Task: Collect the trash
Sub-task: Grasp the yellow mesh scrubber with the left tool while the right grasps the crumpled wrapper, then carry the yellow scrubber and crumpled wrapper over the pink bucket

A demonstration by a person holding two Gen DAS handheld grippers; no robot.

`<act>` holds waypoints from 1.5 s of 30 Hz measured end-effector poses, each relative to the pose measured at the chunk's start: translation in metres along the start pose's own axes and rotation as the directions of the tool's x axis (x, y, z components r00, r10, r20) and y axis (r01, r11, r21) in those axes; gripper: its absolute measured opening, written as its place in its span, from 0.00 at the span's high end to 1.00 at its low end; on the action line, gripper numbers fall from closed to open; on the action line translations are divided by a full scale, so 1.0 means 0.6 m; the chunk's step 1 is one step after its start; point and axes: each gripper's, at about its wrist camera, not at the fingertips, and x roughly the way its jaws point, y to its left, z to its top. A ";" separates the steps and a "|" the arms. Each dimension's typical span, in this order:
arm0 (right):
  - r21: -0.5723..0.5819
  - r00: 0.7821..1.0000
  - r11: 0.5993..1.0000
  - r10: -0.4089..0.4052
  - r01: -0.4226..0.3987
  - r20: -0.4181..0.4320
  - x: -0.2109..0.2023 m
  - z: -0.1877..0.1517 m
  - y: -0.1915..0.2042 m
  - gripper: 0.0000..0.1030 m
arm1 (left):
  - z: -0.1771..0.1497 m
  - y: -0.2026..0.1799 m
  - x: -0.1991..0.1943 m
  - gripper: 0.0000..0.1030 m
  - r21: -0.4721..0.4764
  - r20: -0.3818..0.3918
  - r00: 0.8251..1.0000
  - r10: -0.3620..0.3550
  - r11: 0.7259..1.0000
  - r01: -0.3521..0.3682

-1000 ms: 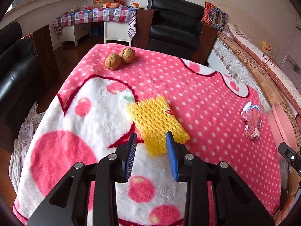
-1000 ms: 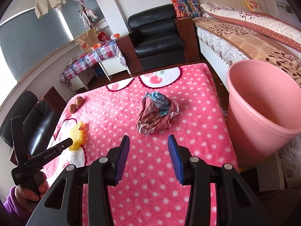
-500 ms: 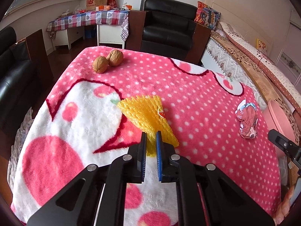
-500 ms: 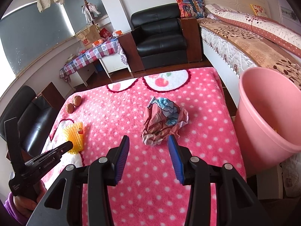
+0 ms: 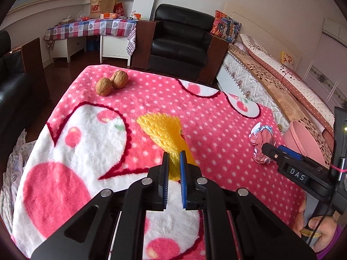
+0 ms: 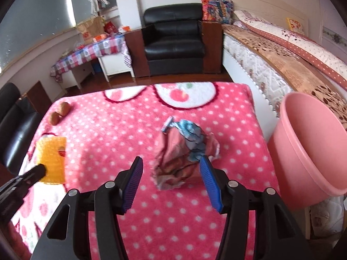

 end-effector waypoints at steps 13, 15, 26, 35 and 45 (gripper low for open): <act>0.090 0.991 0.988 0.128 -0.124 -0.044 -0.002 -0.028 -0.044 0.83 | 0.002 -0.019 -0.008 0.92 0.025 0.009 1.000 -0.025 0.999 0.024; 0.090 0.989 0.986 0.143 -0.139 -0.038 -0.009 -0.032 -0.043 0.84 | 0.004 -0.023 -0.010 0.92 0.031 0.015 1.000 -0.027 0.999 0.027; 0.072 0.982 0.981 0.178 -0.182 0.057 -0.093 -0.037 -0.060 0.85 | 0.014 -0.083 -0.024 0.92 0.104 0.043 0.997 -0.069 0.992 0.064; 0.108 0.981 0.982 0.144 -0.158 0.129 -0.148 -0.034 -0.106 0.85 | 0.029 -0.179 -0.027 0.92 0.219 0.087 0.989 -0.122 0.971 0.100; 0.184 0.981 0.978 0.064 -0.098 0.181 -0.185 -0.021 -0.198 0.85 | 0.046 -0.292 -0.013 0.92 0.312 0.098 0.975 -0.200 0.936 0.160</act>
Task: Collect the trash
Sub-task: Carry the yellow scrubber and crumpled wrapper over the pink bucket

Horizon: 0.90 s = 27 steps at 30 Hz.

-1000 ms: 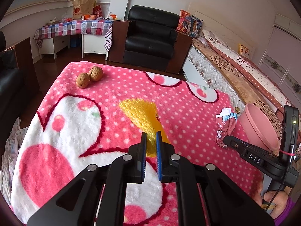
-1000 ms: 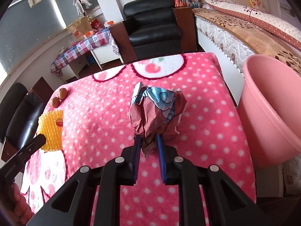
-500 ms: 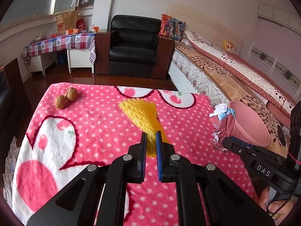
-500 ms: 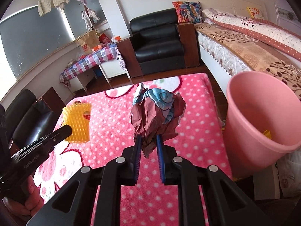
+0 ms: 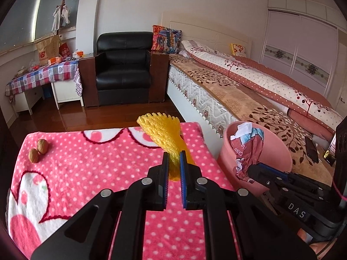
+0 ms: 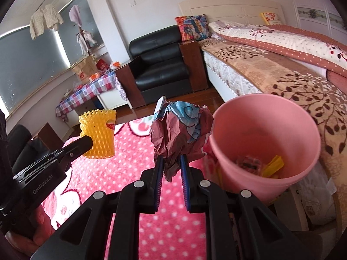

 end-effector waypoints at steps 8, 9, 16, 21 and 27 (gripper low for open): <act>0.048 0.997 0.997 -0.068 0.066 0.034 -0.023 0.018 -0.070 0.85 | 0.022 -0.079 0.030 0.91 0.068 0.011 0.998 -0.057 0.996 0.057; 0.056 0.997 0.996 -0.073 0.071 0.034 -0.023 0.018 -0.077 0.85 | 0.023 -0.086 0.033 0.91 0.073 0.010 0.998 -0.064 0.995 0.063; 0.094 0.993 0.989 -0.117 0.114 0.034 -0.024 0.025 -0.134 0.85 | 0.027 -0.135 0.063 0.91 0.097 -0.011 0.993 -0.120 0.988 0.120; 0.135 0.990 0.982 -0.140 0.135 0.027 -0.018 0.027 -0.175 0.85 | 0.029 -0.162 0.085 0.91 0.098 -0.036 0.988 -0.151 0.983 0.154; 0.160 0.988 0.976 -0.154 0.150 0.010 -0.006 0.021 -0.209 0.85 | 0.027 -0.191 0.113 0.92 0.100 -0.074 0.980 -0.187 0.976 0.194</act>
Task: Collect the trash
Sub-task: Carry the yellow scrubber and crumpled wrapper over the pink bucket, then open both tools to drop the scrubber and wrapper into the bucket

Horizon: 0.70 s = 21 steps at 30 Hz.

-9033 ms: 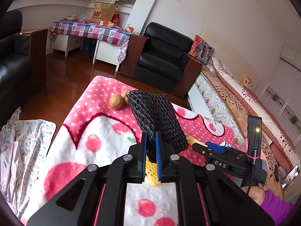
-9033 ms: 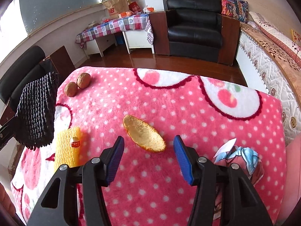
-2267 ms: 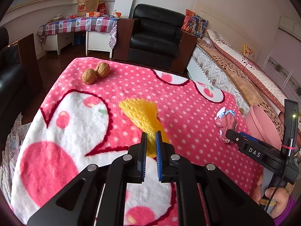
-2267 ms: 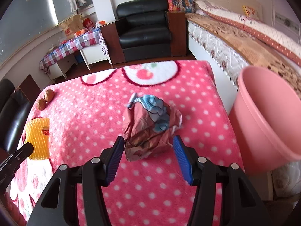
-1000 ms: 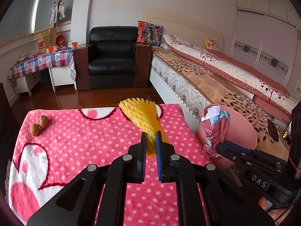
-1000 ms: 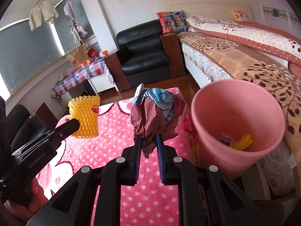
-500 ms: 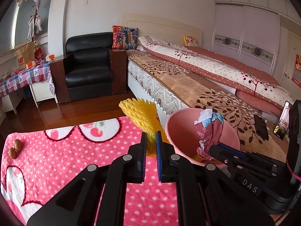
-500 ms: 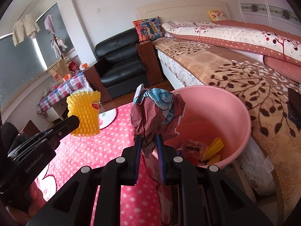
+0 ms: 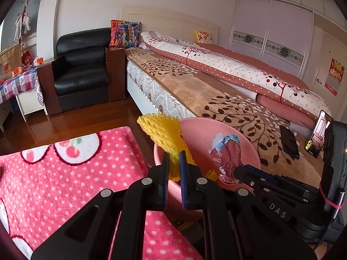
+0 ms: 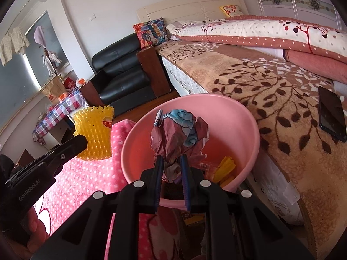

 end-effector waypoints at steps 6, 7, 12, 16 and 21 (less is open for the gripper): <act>0.017 1.000 1.000 -0.009 0.009 -0.015 0.021 0.000 -0.020 0.85 | -0.005 -0.017 0.034 0.91 0.015 -0.043 0.999 -0.021 1.000 0.021; 0.019 1.000 1.000 -0.009 0.009 -0.018 0.025 0.000 -0.023 0.85 | -0.006 -0.018 0.039 0.91 0.012 -0.049 0.998 -0.026 1.000 0.026; 0.022 0.999 1.000 -0.015 0.016 -0.028 0.042 0.001 -0.035 0.84 | -0.009 -0.019 0.059 0.91 -0.003 -0.065 0.997 -0.044 0.999 0.044; 0.025 0.999 0.999 -0.019 0.020 -0.033 0.050 0.001 -0.039 0.84 | -0.012 -0.021 0.069 0.91 -0.004 -0.071 0.996 -0.053 0.999 0.052; 0.026 0.999 0.999 -0.023 0.024 -0.042 0.059 0.001 -0.038 0.84 | -0.014 -0.021 0.079 0.86 -0.010 -0.091 0.994 -0.058 0.998 0.057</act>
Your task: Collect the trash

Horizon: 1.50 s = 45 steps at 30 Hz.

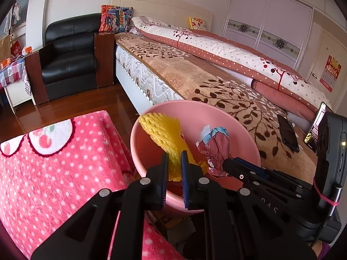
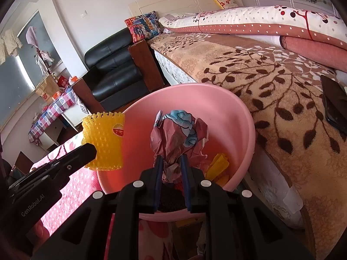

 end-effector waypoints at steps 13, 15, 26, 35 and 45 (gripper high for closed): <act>-0.013 1.000 1.000 -0.006 0.006 0.014 -0.010 -0.002 0.008 0.72 | 0.001 0.004 -0.016 0.66 -0.004 0.009 1.000 -0.002 1.000 0.002; -0.019 1.000 1.000 -0.001 0.002 0.020 -0.016 -0.003 0.012 0.66 | 0.003 0.002 -0.021 0.66 -0.001 0.016 1.000 -0.001 1.000 0.001; -0.052 0.997 0.999 0.002 0.002 0.072 -0.069 -0.016 0.040 0.58 | 0.000 -0.004 -0.072 0.66 0.031 0.074 0.995 0.068 0.997 -0.071; -0.113 0.991 0.993 -0.002 0.017 0.131 -0.125 -0.047 0.092 0.45 | -0.016 0.012 -0.133 0.66 0.026 0.136 0.984 0.113 0.993 -0.117; -0.138 0.985 0.990 0.001 0.023 0.172 -0.173 -0.074 0.141 0.34 | -0.037 0.030 -0.195 0.66 0.005 0.192 0.971 0.142 0.989 -0.146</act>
